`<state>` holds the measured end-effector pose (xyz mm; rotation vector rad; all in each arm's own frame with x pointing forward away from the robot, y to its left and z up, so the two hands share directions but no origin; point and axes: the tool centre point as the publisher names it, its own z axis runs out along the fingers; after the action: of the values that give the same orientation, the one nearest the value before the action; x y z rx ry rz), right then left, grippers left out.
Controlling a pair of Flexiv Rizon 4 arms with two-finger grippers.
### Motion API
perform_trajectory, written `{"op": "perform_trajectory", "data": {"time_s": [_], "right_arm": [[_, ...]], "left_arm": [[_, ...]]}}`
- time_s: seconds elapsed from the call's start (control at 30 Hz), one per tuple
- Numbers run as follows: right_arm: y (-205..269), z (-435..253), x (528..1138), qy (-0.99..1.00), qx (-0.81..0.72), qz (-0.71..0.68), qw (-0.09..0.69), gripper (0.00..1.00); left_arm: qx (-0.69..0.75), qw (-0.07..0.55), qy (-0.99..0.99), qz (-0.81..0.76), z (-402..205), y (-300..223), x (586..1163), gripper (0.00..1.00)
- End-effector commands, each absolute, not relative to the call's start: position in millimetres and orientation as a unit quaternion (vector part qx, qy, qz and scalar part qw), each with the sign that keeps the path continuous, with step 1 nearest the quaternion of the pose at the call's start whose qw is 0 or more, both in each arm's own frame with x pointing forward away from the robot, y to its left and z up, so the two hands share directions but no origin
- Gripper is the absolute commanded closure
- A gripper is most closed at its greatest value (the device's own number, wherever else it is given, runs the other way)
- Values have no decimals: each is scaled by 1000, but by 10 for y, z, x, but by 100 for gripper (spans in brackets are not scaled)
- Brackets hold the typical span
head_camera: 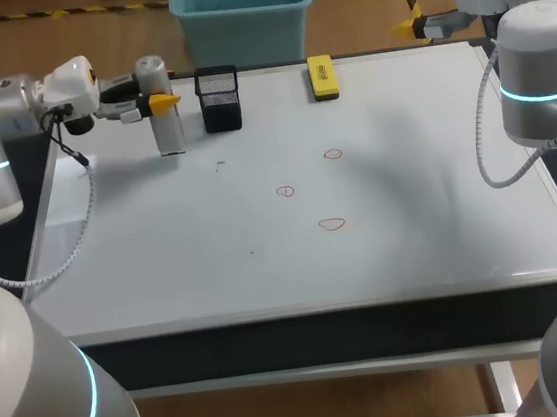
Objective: Pick up the inspection probe, press it on each red-marked spot on the whiteboard one by one, put down the probe, pick up the eraser, and wipe off all the red marks.
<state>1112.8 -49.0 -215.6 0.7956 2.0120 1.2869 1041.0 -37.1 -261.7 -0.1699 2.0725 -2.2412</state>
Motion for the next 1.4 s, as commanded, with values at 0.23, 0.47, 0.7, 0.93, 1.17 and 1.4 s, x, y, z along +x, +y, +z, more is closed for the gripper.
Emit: {"op": "perform_trajectory", "data": {"time_s": [0.23, 0.47, 0.7, 0.93, 1.17, 1.4], "right_arm": [[-493, -2158, 11133, 761, 300, 487, 307, 0], [-493, -2158, 11133, 761, 300, 487, 307, 0], [-491, -2171, 11189, 775, 284, 479, 299, 0], [-261, -2245, 11518, 851, 157, 451, 218, 0], [-28, -2349, 11740, 908, 31, 395, 139, 0], [272, -2458, 11813, 948, -110, 289, 78, 0]], "left_arm": [[-55, 43, 677, -733, -2613, -371, 10405, 100], [-55, 43, 677, -733, -2613, -371, 10405, 100], [-55, 43, 677, -733, -2613, -371, 10405, 100], [-55, 43, 677, -733, -2613, -371, 10405, 100], [-55, 43, 677, -733, -2613, -371, 10405, 100], [-55, 43, 677, -733, -2613, -371, 10405, 100]]}}
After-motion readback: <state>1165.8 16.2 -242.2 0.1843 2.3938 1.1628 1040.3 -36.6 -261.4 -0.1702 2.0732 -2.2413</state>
